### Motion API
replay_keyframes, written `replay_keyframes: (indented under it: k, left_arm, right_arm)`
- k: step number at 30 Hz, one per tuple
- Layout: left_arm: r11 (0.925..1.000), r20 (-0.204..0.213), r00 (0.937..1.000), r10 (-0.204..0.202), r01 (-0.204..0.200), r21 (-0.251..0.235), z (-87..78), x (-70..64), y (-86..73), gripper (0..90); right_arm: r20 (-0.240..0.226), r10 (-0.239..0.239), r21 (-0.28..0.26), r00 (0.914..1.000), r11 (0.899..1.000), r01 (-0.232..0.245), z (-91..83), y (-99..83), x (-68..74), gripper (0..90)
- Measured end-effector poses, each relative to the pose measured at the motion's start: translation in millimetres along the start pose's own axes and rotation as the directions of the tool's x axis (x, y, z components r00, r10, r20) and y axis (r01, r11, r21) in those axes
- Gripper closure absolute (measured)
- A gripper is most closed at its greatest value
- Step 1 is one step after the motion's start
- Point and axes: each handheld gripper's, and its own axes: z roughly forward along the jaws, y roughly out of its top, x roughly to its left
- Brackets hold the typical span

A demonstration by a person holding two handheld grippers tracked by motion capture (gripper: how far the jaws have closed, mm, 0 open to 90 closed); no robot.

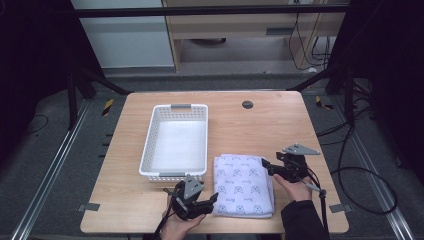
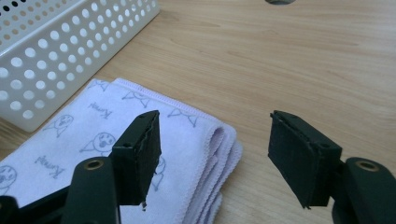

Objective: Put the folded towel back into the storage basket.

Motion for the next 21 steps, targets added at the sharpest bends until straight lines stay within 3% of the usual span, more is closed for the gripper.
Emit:
replay_keyframes:
  k: [8, 12, 21]
  left_arm:
    - [0.9989, -0.008, 0.9998, 0.018, -0.017, 0.044, 18.5, -7.2, -1.6, 38.9]
    - [0.9985, -0.02, 0.9997, 0.015, -0.014, 0.053, 25.0, -8.2, -2.4, 39.8]
    - [0.9964, -0.029, 0.9996, -0.002, 0.005, 0.085, 38.2, -7.9, -6.6, 39.9]
  right_arm:
    - [0.0, -0.002, 0.044, 1.0, 0.999, 0.002, 14.1, -8.1, -1.1, 34.5]
    - [0.005, -0.015, 0.059, 0.9999, 0.998, 0.015, 18.1, -9.9, -1.0, 34.8]
    - [-0.001, 0.012, 0.102, 0.9999, 0.995, -0.012, 28.3, -18.5, -2.6, 36.9]
